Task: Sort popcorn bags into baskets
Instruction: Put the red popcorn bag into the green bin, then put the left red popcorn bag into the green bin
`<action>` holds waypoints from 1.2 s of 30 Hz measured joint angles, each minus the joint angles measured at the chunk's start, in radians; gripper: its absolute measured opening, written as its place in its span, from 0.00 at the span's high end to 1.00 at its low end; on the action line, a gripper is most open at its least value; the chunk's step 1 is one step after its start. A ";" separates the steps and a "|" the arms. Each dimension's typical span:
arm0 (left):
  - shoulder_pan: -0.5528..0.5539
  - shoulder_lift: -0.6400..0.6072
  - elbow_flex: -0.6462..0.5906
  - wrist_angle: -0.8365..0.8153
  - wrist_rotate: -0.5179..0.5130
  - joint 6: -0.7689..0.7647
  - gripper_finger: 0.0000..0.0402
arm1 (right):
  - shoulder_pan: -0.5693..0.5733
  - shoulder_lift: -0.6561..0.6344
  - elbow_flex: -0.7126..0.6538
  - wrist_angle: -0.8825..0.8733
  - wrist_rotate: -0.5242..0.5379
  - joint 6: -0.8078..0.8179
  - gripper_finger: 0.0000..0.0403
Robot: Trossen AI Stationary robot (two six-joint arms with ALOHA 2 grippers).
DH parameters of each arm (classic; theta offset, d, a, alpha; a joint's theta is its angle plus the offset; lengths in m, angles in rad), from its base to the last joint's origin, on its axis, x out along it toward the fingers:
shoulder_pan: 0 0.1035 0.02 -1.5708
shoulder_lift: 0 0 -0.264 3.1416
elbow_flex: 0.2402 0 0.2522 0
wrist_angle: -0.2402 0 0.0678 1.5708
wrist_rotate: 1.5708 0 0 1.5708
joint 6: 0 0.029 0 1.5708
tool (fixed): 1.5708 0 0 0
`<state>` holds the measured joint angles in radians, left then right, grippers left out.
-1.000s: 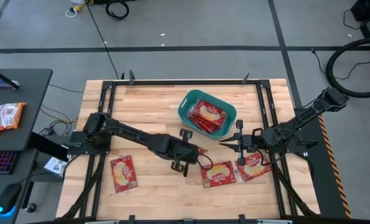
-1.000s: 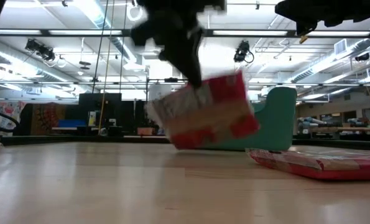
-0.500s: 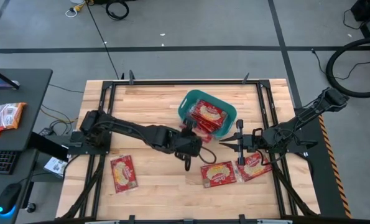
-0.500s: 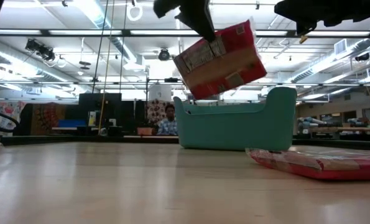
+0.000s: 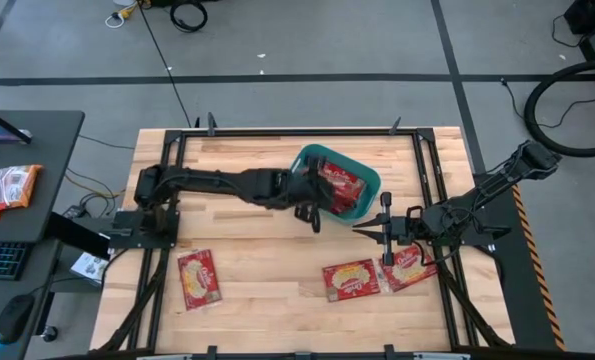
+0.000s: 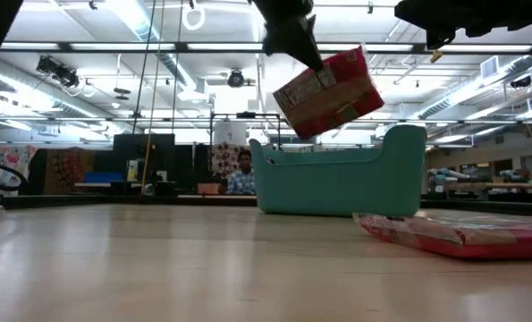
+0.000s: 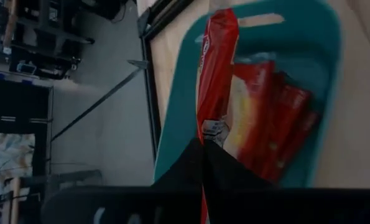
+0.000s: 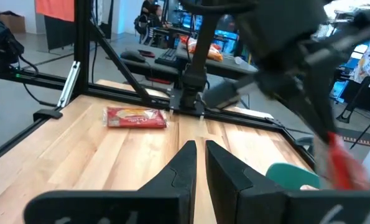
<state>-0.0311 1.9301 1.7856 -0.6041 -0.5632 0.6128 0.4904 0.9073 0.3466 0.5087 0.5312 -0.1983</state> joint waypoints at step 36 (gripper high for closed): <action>0.098 -0.099 -0.350 0.370 0.446 -0.285 0.63 | 0.033 -0.007 0.000 -0.001 0.034 -0.044 0.90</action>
<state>0.0671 1.8308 1.4353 -0.2345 -0.1171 0.3281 0.5236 0.9001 0.3466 0.5072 0.5648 -0.2428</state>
